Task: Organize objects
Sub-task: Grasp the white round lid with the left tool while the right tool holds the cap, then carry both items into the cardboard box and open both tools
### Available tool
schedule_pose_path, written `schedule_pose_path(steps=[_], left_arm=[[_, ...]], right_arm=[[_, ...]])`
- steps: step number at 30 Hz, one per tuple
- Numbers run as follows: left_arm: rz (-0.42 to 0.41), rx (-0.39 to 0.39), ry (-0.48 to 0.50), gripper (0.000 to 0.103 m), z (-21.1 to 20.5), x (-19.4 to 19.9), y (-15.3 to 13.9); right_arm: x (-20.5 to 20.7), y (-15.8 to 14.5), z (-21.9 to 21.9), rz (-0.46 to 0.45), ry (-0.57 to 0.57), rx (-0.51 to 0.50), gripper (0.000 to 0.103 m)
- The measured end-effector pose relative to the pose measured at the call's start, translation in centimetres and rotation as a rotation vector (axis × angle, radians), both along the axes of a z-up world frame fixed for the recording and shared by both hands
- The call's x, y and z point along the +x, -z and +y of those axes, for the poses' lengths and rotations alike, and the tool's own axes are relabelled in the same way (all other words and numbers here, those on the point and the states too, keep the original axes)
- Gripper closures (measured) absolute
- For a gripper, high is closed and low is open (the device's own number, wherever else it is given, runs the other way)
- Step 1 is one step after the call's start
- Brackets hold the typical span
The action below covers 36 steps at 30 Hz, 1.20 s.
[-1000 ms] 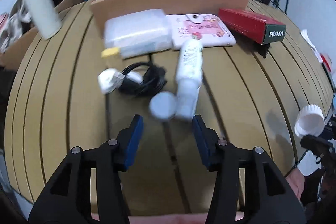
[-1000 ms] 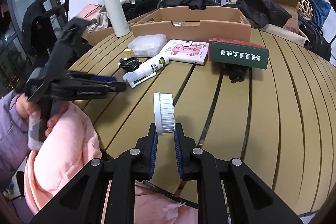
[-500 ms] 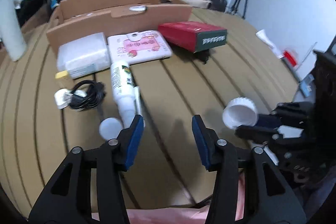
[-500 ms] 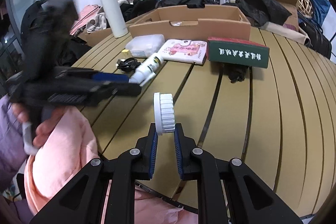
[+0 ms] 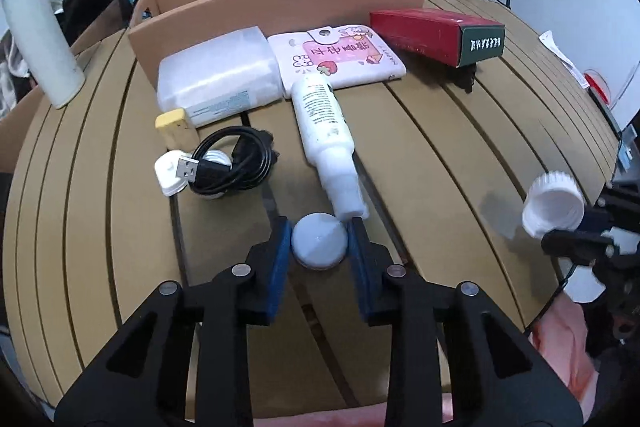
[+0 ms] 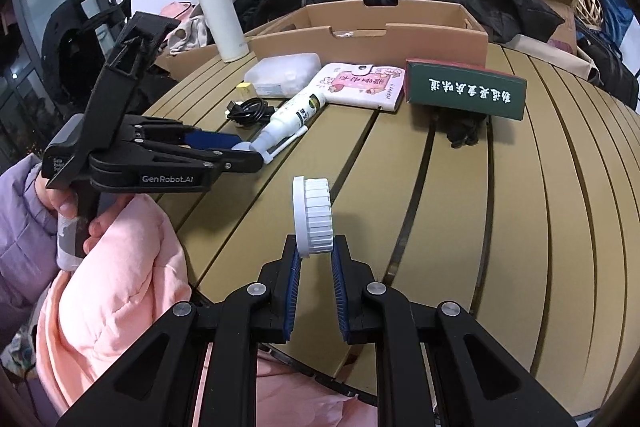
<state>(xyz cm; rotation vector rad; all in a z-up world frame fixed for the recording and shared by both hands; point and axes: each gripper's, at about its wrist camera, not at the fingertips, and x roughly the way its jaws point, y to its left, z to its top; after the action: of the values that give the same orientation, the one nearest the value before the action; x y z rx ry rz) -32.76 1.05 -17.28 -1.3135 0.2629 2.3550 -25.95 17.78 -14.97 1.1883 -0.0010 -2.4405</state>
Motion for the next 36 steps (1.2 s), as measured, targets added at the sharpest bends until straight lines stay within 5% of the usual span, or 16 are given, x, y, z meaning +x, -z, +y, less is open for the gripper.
schedule_pose_path(steps=[6,12,17,21,27,32,33,34,35,36], left_arm=[[0.038,-0.018,-0.054,0.078,-0.3,2.8,-0.9],[0.075,0.168,-0.141,0.078,-2.8,3.8,-8.6],[0.100,0.210,-0.235,0.078,-4.5,-4.5,-16.3],[0.019,0.259,-0.273,0.078,-5.1,-15.8,-16.4],[-0.089,0.132,-0.411,0.077,-5.4,-27.6,-8.6],[0.017,0.026,-0.397,0.047,-5.4,-29.8,-7.8],[0.026,0.049,-0.382,0.047,-5.7,-29.5,-8.1],[0.034,0.078,-0.369,0.044,-6.1,-29.3,-8.6],[0.045,0.088,-0.378,0.037,-6.6,-29.1,-9.2],[0.057,0.093,-0.395,0.033,-7.1,-28.8,-9.6]], right_arm=[[0.1,-0.6,0.2,0.008,-0.001,-0.002,0.086],[0.3,-5.4,1.3,0.074,-0.036,-0.056,0.086],[-6.7,-14.4,1.7,0.142,-0.115,-0.119,0.086],[-18.2,-17.2,0.0,0.033,-0.131,-0.174,0.086],[-35.1,-9.6,-5.6,-0.230,-0.042,-0.160,0.086],[-42.2,-3.2,-7.5,-0.341,0.001,-0.242,0.083],[-43.1,-2.4,-7.5,-0.361,0.011,-0.250,0.079],[-43.3,-1.9,-7.6,-0.359,0.014,-0.250,0.064],[-43.6,-1.7,-7.6,-0.363,0.023,-0.244,0.038],[-43.6,-1.5,-7.6,-0.373,0.029,-0.238,0.026]])
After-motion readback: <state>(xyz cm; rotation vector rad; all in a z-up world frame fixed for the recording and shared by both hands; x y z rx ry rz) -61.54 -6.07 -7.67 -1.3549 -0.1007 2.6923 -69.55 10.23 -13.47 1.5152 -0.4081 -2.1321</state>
